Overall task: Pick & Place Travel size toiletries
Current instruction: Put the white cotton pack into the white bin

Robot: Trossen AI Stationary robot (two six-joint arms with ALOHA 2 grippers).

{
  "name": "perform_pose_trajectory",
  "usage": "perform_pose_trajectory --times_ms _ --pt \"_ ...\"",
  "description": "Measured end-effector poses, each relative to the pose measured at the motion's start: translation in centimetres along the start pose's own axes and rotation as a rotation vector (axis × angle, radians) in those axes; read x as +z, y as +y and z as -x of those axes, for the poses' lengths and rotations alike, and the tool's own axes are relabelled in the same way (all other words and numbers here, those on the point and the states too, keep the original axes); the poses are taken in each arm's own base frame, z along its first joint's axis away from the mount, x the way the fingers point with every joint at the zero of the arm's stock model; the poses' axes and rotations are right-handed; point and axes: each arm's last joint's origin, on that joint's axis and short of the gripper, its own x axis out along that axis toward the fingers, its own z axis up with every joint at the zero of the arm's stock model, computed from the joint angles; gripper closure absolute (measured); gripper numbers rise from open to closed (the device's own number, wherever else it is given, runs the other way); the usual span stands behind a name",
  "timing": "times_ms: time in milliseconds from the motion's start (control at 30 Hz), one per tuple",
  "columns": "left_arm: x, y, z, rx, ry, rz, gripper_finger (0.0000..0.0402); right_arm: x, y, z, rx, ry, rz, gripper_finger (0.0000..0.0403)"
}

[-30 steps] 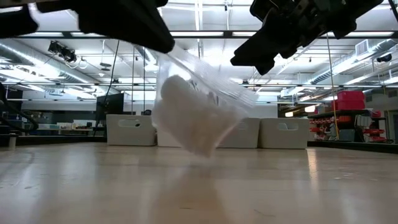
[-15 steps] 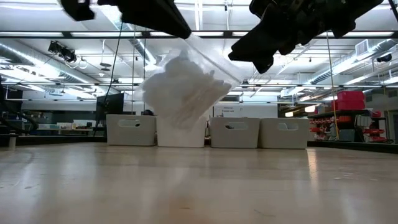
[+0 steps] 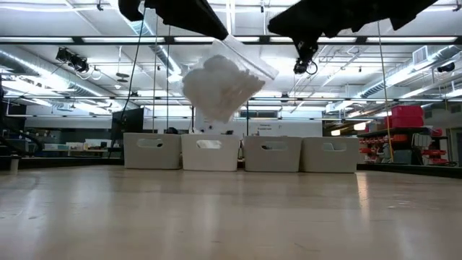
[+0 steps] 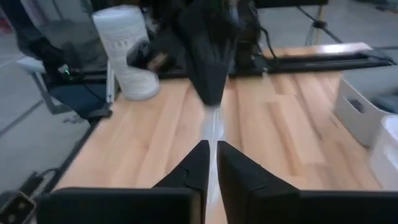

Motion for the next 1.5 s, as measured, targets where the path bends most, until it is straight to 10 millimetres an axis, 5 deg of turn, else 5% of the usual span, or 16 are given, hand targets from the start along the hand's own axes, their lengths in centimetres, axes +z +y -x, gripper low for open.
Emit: perform_pose_trajectory --times_ms 733,1500 --pt "-2.6 6.7 1.3 0.176 0.066 0.127 0.0401 1.0 -1.4 7.9 -0.084 0.162 0.156 0.0401" --pt "-3.4 7.7 0.9 0.206 0.089 0.210 0.0401 -9.1 -2.0 10.8 0.015 -0.070 0.112 0.0402"
